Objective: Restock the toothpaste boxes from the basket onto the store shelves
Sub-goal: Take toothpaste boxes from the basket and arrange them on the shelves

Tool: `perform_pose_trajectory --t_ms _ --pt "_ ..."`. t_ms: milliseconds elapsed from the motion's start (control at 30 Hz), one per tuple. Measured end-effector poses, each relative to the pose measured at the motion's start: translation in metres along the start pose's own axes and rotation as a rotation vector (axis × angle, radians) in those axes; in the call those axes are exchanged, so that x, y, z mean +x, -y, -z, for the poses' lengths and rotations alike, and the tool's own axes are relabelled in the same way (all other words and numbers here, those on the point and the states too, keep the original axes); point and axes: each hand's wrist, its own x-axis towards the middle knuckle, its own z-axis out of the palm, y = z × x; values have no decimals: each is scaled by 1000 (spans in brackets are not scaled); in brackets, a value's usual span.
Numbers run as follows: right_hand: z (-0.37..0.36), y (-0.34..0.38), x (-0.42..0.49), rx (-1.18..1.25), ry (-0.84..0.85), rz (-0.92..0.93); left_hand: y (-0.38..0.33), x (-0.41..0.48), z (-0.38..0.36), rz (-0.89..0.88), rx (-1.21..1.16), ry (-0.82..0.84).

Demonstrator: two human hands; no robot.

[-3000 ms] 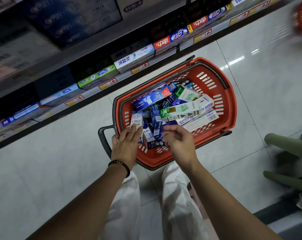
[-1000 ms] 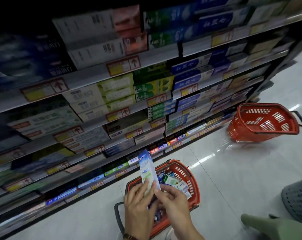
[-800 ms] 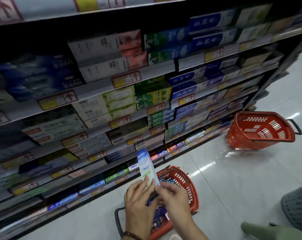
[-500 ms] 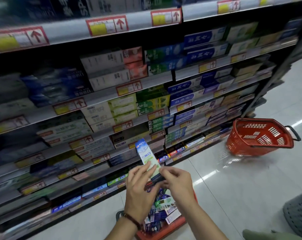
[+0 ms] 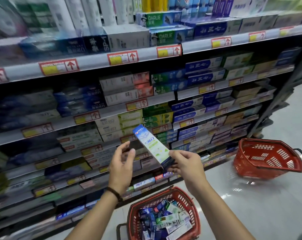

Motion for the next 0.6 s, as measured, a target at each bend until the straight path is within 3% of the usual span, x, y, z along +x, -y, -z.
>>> perform_pose_trajectory --t_ms 100,200,600 --pt "2 17 -3 10 58 23 -20 18 9 270 -269 -14" --pt "0 32 -9 0 115 44 -40 26 21 400 -490 -11" --pt "-39 44 -41 -47 188 75 -61 26 85 455 -730 139"
